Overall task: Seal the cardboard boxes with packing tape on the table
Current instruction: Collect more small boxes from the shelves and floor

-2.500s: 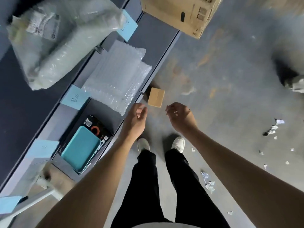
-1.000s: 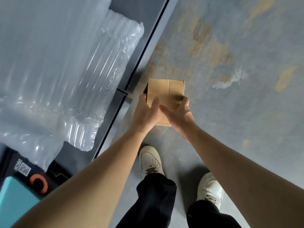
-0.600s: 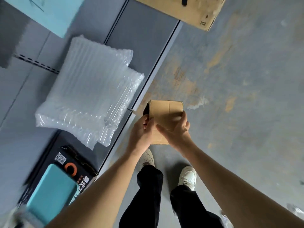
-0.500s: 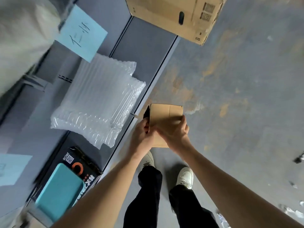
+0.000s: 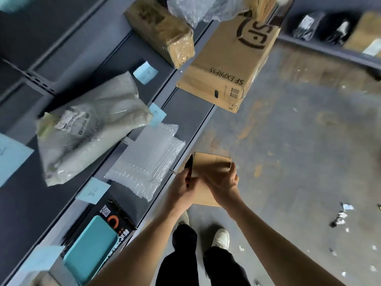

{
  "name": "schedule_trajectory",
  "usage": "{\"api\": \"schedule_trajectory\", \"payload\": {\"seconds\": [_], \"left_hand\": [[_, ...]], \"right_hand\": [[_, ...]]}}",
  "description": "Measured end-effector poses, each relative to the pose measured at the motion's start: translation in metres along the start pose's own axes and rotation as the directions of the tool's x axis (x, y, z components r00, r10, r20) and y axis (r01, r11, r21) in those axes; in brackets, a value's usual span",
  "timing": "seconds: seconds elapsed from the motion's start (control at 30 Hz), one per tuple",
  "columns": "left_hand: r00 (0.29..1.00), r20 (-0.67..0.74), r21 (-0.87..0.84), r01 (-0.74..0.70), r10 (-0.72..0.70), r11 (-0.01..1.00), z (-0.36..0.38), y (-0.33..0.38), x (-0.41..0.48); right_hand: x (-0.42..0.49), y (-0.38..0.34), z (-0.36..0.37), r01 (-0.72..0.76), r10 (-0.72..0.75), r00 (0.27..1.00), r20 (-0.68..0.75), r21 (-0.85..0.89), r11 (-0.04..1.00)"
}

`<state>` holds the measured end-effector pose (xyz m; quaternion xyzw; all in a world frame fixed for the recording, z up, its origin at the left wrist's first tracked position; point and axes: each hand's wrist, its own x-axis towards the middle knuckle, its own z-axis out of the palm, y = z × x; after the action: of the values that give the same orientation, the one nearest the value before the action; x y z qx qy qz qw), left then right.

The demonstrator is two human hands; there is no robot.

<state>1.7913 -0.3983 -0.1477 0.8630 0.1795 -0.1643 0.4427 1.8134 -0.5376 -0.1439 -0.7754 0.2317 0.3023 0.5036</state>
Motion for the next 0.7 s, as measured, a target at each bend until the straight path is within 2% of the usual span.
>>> {"api": "schedule_trajectory", "payload": {"seconds": [0.07, 0.17, 0.27, 0.33, 0.47, 0.57, 0.7], "left_hand": [[1.000, 0.022, 0.041, -0.021, 0.020, 0.999, -0.009, 0.012, -0.015], [0.992, 0.027, 0.170, -0.127, 0.124, 0.977, -0.024, 0.024, -0.038], [0.976, 0.034, 0.303, -0.215, 0.215, 0.928, -0.042, 0.037, -0.055], [0.953, 0.032, 0.347, -0.292, 0.300, 0.891, -0.057, 0.044, -0.065], [0.896, 0.074, 0.431, -0.425, 0.439, 0.796, -0.082, 0.050, -0.075], [0.859, 0.123, 0.473, -0.491, 0.497, 0.731, -0.096, 0.054, -0.079], [0.831, 0.146, 0.469, -0.537, 0.537, 0.702, -0.112, 0.053, -0.084]], "right_hand": [[-0.011, -0.009, -0.014, 0.058, -0.059, 0.998, -0.034, -0.017, 0.998], [-0.031, -0.031, -0.037, 0.075, -0.074, 0.996, -0.054, 0.010, 0.997], [-0.044, -0.053, -0.058, 0.083, -0.085, 0.996, -0.040, -0.037, 0.996], [-0.053, -0.065, -0.067, 0.128, -0.126, 0.991, 0.035, -0.075, 0.989], [-0.066, -0.083, -0.071, 0.121, -0.084, 0.966, 0.243, -0.140, 0.983], [-0.065, -0.088, -0.064, 0.099, -0.061, 0.947, 0.317, -0.106, 0.989], [-0.084, -0.093, -0.057, 0.138, -0.108, 0.897, 0.429, -0.038, 0.990]]}}
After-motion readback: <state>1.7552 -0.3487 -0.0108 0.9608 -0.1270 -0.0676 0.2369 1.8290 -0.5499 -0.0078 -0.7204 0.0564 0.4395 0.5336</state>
